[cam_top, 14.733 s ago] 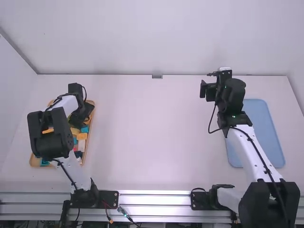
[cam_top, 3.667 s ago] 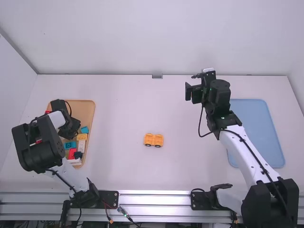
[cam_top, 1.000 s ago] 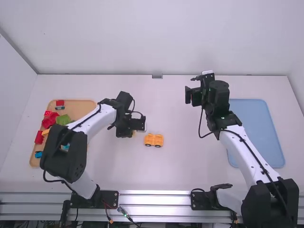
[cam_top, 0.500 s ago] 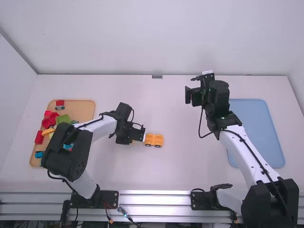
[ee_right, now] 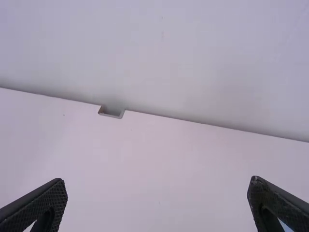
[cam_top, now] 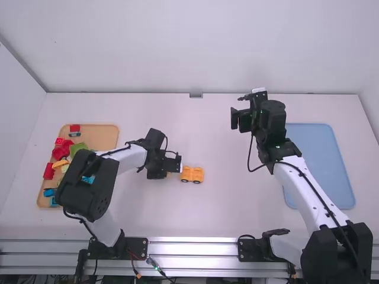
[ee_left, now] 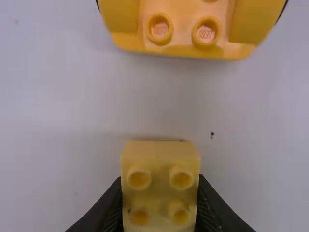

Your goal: Assemble lego blocks to make yellow taxi

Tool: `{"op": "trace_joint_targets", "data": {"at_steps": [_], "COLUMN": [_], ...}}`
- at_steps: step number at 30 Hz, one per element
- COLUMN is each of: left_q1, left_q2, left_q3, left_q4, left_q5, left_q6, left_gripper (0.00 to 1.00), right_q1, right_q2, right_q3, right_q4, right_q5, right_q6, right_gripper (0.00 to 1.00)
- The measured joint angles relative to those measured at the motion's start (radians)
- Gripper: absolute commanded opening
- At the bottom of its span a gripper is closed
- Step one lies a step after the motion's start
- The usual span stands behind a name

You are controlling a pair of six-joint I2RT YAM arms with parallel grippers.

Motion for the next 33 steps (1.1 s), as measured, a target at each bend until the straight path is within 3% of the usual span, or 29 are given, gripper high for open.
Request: {"op": "trace_joint_targets", "data": {"at_steps": [1,2,8,12,21,33], "left_q1": [0.000,0.000,0.002,0.001,0.001,0.001], "left_q2": [0.000,0.000,0.000,0.000,0.000,0.000], "left_q3": [0.000,0.000,0.009,0.053,0.418,0.542], "left_q4": [-0.002,-0.002,-0.006,-0.106,-0.488,-0.461], "left_q5": [0.001,0.004,0.017,0.017,0.039,0.046], "left_q6": [-0.004,-0.004,-0.015,-0.015,-0.015,-0.256], "left_gripper": [0.61,0.99,0.99,0.99,0.99,0.99], "right_q1": [0.000,0.000,0.000,0.000,0.000,0.000], "right_q2": [0.000,0.000,0.000,0.000,0.000,0.000], "right_q3": [0.000,0.000,0.000,0.000,0.000,0.000], "right_q4": [0.000,0.000,0.000,0.000,0.007,0.007], "right_q5": [0.002,0.003,0.003,0.001,0.000,0.003], "right_q6": [-0.001,-0.002,-0.002,-0.002,0.000,-0.003], "right_gripper": [0.99,0.99,0.99,0.99,0.99,0.99]}}
